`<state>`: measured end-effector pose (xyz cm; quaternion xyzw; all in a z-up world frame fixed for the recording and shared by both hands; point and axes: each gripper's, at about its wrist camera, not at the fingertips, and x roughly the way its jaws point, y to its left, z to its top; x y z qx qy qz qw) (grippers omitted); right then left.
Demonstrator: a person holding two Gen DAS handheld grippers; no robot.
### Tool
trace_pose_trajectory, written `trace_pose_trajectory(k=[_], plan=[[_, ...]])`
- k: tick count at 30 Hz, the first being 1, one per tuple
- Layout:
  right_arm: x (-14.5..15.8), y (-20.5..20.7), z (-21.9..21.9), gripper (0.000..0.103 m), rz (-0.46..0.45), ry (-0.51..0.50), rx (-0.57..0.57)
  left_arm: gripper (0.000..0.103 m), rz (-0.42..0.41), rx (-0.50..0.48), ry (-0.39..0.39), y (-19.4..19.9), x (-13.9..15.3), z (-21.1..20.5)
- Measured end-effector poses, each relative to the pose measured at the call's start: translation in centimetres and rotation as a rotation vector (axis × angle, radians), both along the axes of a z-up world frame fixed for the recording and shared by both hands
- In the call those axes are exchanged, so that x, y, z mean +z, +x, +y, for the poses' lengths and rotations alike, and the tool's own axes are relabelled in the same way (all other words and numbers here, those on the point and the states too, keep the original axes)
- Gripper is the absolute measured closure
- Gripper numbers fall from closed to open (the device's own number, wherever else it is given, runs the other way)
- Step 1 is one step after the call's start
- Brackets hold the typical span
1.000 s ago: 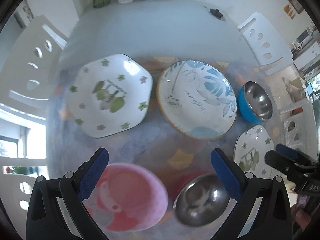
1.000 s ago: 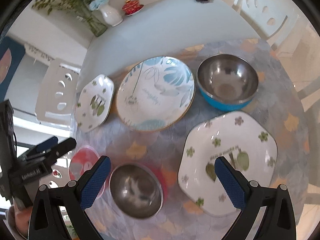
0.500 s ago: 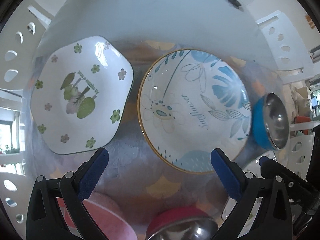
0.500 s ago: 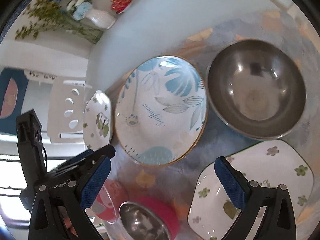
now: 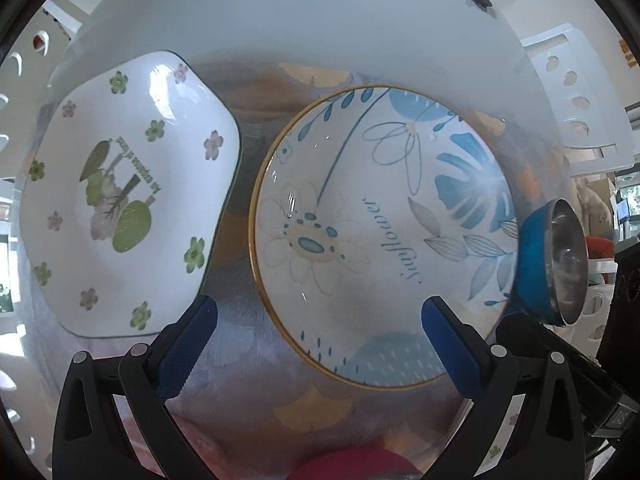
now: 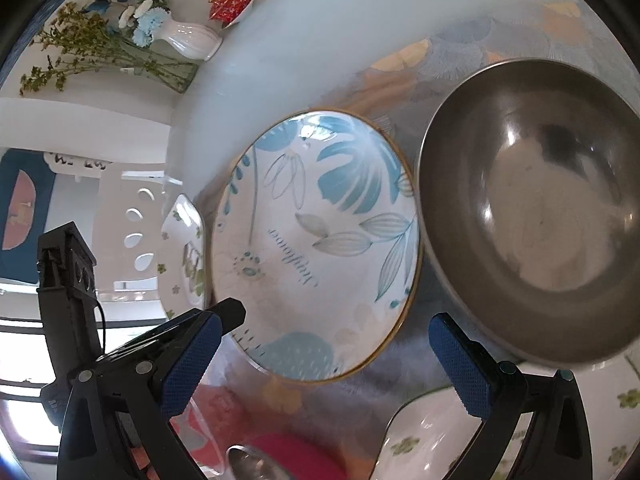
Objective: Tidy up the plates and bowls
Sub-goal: 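Reach both tools to the blue-leaf Sunflower plate rim and close them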
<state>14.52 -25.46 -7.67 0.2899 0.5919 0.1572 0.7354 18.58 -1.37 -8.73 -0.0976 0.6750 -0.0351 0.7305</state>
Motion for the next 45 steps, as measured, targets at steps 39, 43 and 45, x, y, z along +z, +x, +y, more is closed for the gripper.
trace_pose_trajectory(k=[39,43,45], plan=[[-1.2,0.7,-0.4,0.0,-0.051,-0.298,-0.043,0.001,0.0,0.015,0.012,-0.1,-3.3,-0.6],[-0.9,0.7,0.0,0.001,-0.049,-0.295,-0.046,0.002,-0.024,0.089,-0.069,-0.4,-2.8,1.3],[-0.9,0.9,0.6,0.005,-0.042,-0.312,-0.015,0.004,-0.029,0.129,-0.094,-0.4,-2.7,1.9]])
